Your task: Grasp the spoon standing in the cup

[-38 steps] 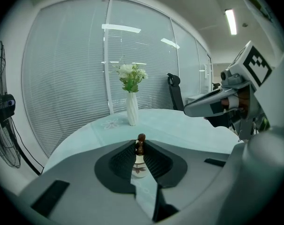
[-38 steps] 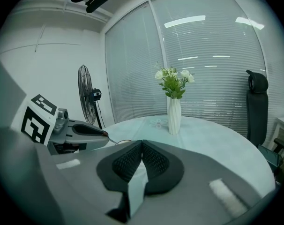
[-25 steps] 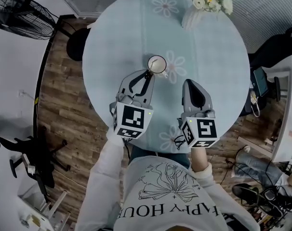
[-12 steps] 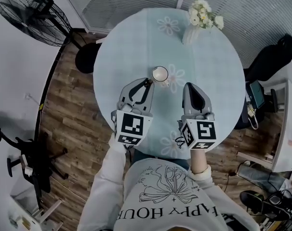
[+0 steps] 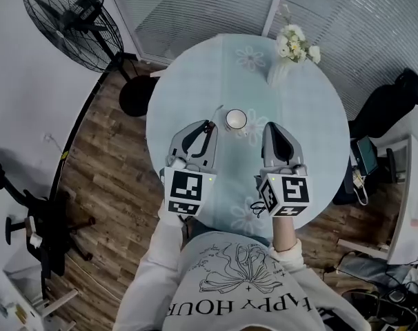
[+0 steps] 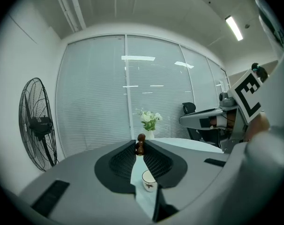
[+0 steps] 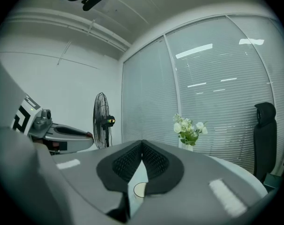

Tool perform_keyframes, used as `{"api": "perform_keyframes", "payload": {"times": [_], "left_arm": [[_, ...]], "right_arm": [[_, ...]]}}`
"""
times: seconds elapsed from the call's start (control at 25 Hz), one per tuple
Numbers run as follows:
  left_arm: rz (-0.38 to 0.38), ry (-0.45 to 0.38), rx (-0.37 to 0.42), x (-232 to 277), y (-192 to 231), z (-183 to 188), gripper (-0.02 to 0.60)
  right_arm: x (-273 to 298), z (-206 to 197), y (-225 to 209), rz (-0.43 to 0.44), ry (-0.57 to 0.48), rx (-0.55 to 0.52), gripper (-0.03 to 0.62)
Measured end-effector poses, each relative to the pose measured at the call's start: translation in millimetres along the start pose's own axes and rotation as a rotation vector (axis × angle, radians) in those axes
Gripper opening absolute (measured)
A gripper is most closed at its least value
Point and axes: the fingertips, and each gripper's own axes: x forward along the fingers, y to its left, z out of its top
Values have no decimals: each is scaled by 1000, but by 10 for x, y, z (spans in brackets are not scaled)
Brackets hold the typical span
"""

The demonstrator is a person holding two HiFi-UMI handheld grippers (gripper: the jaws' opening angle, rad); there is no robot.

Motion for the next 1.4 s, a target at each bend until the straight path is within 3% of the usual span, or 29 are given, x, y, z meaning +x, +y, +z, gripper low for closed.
{"api": "perform_keyframes", "payload": {"times": [0.68, 1.4], "left_arm": [[150, -33, -80, -446, 314, 224, 52], [192, -46, -108, -602, 330, 254, 52]], "right_arm": [[39, 419, 279, 59, -79, -6, 11], [-13, 411, 426, 88, -76, 0, 11]]}}
